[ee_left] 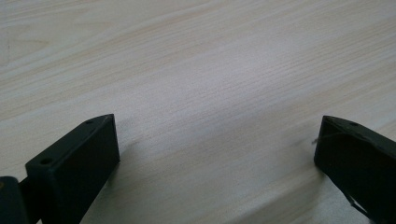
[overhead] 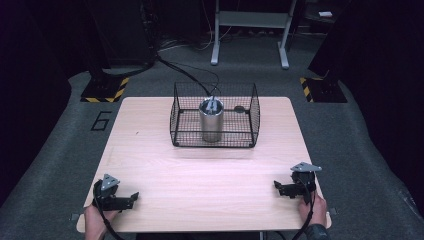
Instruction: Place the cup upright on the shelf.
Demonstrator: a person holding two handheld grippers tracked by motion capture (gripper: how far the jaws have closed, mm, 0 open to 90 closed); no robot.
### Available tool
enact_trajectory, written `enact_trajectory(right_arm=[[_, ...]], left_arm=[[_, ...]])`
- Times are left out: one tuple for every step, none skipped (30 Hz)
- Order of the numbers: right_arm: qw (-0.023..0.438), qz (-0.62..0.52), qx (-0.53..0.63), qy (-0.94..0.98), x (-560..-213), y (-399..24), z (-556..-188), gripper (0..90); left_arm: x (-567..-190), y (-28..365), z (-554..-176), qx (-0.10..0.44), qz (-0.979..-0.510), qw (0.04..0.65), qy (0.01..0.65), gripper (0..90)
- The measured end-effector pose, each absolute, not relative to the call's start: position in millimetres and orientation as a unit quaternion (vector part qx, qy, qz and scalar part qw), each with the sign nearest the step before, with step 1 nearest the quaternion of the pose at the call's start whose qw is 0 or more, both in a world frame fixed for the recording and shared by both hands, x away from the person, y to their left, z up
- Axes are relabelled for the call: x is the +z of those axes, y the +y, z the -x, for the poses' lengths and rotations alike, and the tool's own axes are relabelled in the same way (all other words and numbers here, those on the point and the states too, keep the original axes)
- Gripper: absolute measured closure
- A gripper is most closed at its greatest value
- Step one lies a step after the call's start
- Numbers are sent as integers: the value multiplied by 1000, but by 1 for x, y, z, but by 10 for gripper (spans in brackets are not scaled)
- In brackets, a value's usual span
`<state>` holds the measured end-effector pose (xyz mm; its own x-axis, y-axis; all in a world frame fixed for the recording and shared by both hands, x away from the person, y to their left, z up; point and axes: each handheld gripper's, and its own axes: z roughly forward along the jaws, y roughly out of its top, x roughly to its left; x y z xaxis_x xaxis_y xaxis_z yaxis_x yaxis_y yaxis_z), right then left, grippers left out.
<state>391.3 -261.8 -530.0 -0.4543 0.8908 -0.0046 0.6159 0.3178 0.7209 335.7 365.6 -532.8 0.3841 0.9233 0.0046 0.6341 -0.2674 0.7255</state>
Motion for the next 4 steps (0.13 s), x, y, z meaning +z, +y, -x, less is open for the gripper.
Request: enact_trajectory(right_arm=[[206,-480,333,785,-530,-262,-391,0],[205,-483,333,784,-530,-261,-391,0],[205,-483,333,784,-530,-261,-391,0],[205,-484,333,783,-530,-261,-391,0]], left_arm=[[-533,365,-336,221,-763,328,511,0],[-533,366,-337,221,-764,327,510,0],[-532,366,-337,215,-766,325,511,0],[-533,366,-339,221,-764,329,508,0]])
